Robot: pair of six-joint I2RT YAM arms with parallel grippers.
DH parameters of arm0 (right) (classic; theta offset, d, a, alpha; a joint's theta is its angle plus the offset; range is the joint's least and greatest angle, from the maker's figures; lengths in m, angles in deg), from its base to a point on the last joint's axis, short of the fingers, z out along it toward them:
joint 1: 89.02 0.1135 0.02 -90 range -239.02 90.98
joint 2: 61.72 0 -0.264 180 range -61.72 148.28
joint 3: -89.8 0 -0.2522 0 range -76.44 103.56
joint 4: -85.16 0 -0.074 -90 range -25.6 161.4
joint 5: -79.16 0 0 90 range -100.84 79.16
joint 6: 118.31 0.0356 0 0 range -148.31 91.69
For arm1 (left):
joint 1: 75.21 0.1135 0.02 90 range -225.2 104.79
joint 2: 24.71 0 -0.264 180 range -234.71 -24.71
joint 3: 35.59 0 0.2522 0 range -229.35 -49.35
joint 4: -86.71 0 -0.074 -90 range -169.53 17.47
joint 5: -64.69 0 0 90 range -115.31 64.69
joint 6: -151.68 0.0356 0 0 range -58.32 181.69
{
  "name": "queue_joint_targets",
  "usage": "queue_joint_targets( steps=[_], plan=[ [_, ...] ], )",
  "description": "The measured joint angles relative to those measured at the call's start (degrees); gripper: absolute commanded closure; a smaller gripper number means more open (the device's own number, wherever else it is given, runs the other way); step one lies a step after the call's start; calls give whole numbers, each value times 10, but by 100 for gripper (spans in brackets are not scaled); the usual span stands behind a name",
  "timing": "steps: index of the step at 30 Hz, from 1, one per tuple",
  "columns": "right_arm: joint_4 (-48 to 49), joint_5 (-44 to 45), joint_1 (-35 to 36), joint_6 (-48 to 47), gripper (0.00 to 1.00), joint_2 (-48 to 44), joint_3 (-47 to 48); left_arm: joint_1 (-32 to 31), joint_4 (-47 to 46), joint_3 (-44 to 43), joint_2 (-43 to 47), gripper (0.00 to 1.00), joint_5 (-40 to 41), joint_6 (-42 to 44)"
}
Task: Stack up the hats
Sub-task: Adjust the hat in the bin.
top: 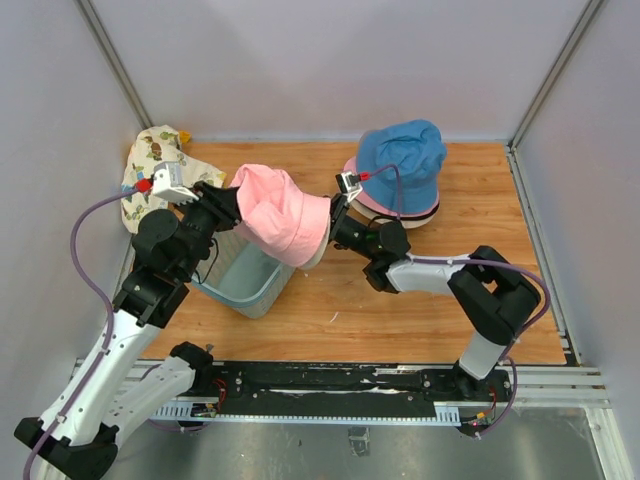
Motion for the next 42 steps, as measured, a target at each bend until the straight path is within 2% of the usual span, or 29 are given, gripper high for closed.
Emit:
queue_joint_targets(
  steps=[2, 8, 19, 33, 42],
  plan=[
    [2, -1, 0, 2, 37, 16, 11, 0, 5, 16, 9, 49, 2, 1],
    [3, -9, 0, 12, 38, 70, 48, 0, 20, 51, 36, 39, 9, -3],
    [3, -10, 0, 24, 38, 117, 75, 0, 59, 59, 63, 29, 13, -3],
    [4, -7, 0, 31, 39, 158, 107, 0, 108, 59, 127, 29, 42, -4],
    [11, -5, 0, 36, 39, 168, 120, 0, 106, 68, 117, 38, 32, -2]
  ],
)
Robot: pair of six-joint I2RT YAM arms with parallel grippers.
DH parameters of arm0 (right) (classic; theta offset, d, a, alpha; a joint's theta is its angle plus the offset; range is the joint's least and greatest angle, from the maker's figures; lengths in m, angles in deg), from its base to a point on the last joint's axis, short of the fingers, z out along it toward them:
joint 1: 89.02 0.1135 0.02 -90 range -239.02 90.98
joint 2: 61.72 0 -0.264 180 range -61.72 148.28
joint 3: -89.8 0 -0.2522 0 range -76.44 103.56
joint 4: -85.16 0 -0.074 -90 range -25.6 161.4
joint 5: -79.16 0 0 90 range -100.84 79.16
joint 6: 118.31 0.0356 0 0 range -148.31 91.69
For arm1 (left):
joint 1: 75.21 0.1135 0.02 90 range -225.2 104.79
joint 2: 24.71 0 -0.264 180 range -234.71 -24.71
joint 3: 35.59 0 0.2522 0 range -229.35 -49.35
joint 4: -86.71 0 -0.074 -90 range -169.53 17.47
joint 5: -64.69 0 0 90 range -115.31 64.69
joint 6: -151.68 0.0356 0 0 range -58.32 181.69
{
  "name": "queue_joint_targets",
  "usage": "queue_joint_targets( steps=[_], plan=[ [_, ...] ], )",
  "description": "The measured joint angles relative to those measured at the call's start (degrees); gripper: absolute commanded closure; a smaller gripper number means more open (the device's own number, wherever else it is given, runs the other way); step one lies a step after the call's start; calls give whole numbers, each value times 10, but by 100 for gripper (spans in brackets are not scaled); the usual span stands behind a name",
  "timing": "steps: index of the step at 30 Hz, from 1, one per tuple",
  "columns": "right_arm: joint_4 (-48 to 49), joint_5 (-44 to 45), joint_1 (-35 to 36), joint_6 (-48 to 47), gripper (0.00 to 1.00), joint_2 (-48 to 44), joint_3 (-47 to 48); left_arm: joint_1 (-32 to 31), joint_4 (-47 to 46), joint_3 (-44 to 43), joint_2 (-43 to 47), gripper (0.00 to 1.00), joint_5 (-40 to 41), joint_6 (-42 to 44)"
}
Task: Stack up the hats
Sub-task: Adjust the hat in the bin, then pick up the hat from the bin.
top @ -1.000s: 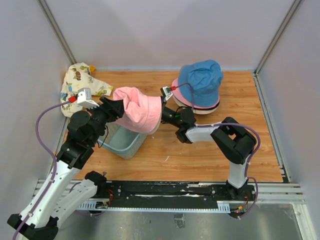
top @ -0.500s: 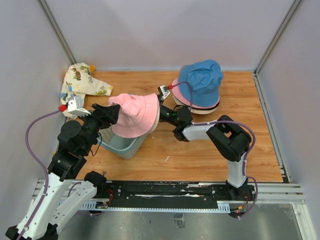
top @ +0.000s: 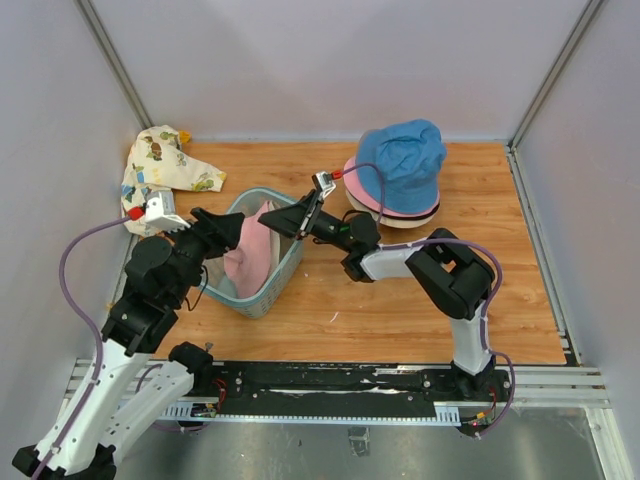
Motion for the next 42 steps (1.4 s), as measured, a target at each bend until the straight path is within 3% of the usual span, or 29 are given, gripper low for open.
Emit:
queue_joint_targets(
  steps=[3, 6, 9, 14, 20, 28, 39, 42],
  plan=[
    [1, -1, 0, 0, 40, 9, 2, 0, 0, 6, -22, 41, 0, 7],
    [-5, -6, 0, -3, 42, 11, 2, 0, 4, 23, -30, 54, 3, 13],
    [-49, -9, 0, -37, 43, -10, -12, 0, 16, 31, -31, 56, 9, 17],
    [-262, 12, 0, -179, 43, -128, -48, 0, 19, 31, -33, 55, 12, 26],
    [-480, 63, 0, -321, 48, -227, -18, 2, 7, 42, -66, 55, -4, 27],
    [-621, 81, 0, -393, 54, -152, 50, 18, -13, 69, -106, 53, -47, 27],
    [-667, 95, 0, -419, 64, -119, 102, 29, -60, 69, -164, 45, -98, 37],
    [-680, 100, 0, -426, 71, -116, 110, 30, -67, 69, -184, 43, -103, 40]
  ],
)
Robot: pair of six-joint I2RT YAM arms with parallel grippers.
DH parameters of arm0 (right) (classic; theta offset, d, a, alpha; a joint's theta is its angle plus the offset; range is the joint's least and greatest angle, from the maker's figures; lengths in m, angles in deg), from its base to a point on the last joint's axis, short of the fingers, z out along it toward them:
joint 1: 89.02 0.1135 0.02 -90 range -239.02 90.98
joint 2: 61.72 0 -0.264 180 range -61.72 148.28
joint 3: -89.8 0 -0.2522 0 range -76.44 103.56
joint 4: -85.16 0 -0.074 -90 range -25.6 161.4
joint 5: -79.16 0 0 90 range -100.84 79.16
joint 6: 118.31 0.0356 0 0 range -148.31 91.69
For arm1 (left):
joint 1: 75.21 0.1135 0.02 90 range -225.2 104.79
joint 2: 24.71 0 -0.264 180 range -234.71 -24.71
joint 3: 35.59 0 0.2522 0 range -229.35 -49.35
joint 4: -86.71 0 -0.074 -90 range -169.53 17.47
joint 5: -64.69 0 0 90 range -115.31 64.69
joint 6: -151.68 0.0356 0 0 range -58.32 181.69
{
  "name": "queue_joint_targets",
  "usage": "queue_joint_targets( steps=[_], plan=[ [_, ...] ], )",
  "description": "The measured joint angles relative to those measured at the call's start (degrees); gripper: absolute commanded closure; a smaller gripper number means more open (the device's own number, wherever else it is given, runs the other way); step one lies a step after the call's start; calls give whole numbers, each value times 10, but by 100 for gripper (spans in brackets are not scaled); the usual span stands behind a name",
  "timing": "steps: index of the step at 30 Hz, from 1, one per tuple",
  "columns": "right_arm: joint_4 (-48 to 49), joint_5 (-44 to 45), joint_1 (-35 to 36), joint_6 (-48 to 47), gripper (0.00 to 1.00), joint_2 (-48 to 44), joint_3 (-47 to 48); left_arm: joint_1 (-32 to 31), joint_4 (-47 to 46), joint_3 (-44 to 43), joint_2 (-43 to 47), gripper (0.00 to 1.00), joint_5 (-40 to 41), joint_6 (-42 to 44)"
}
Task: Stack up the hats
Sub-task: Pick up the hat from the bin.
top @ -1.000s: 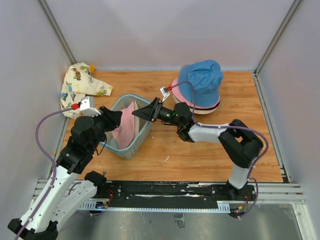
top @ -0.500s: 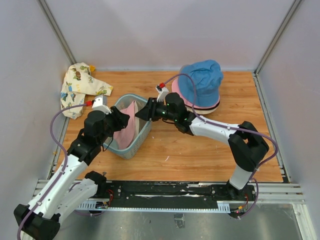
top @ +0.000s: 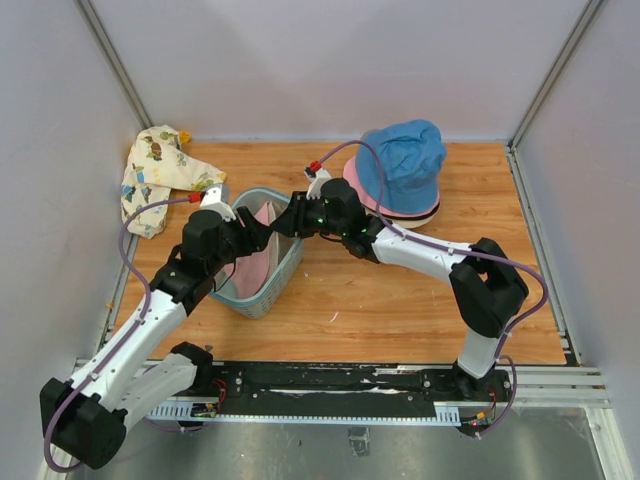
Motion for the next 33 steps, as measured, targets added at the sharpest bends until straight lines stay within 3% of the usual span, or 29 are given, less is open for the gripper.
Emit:
queue_joint_targets(
  steps=[8, 19, 25, 33],
  plan=[
    [-26, 3, 0, -18, 96, 9, 12, 0, -12, -2, -40, 40, 5, 5],
    [-44, 22, 17, -51, 99, 3, 12, 3, -9, -46, -98, 43, 17, 29],
    [-65, 30, 33, -72, 99, -7, 12, 3, 3, -87, -142, 71, 21, 47],
    [-83, 35, 42, -87, 99, -31, 12, 3, 30, -88, -145, 77, 33, 67]
  ],
)
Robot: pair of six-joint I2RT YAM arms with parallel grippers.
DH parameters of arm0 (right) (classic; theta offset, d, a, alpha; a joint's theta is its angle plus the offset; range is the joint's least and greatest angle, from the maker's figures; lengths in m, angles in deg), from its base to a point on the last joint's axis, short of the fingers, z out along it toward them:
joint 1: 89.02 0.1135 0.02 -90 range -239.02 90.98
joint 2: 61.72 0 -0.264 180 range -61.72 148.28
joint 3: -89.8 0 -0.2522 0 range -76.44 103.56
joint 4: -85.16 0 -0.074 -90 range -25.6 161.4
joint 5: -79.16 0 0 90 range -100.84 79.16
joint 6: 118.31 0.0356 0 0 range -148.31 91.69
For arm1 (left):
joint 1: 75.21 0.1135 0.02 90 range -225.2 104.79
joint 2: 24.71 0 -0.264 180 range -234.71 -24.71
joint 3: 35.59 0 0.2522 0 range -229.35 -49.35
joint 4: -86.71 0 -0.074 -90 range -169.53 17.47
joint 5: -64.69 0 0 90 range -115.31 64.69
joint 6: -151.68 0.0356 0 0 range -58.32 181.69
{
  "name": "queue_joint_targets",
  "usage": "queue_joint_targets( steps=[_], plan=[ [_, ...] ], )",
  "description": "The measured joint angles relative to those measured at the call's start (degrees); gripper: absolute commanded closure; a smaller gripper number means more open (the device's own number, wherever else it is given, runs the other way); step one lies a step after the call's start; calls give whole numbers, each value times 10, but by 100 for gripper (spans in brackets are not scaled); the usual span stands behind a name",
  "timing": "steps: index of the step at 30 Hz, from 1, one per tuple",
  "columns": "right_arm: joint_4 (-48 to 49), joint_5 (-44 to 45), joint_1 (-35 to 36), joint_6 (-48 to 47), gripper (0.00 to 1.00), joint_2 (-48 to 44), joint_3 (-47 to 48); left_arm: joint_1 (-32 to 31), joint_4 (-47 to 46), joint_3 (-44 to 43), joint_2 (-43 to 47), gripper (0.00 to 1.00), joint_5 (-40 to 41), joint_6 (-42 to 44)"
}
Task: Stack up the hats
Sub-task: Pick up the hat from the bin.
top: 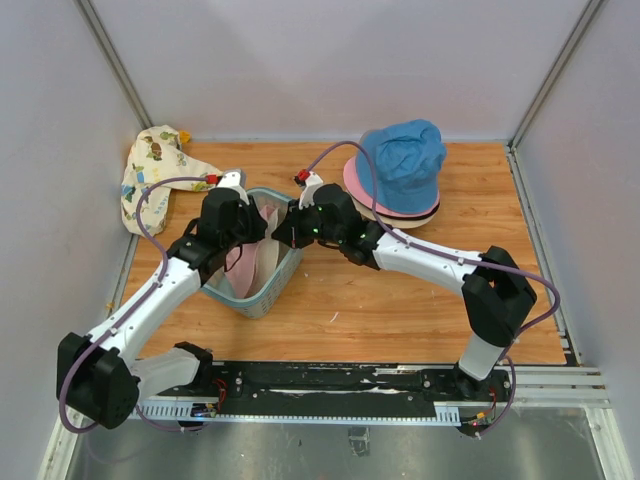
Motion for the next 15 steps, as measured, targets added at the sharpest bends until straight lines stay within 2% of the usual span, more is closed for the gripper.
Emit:
queue_joint_targets(
  steps=[6, 12, 15],
  plan=[
    [-1, 0, 0, -8, 99, -8, 0, 0, 32, -6, 20, 65, 1, 7],
    [-1, 2, 0, -9, 99, -10, -1, 0, 70, -35, 38, 47, -23, 17],
    [-1, 2, 0, -10, 99, -11, -1, 0, 85, -39, 45, 46, -43, 18]
  ],
)
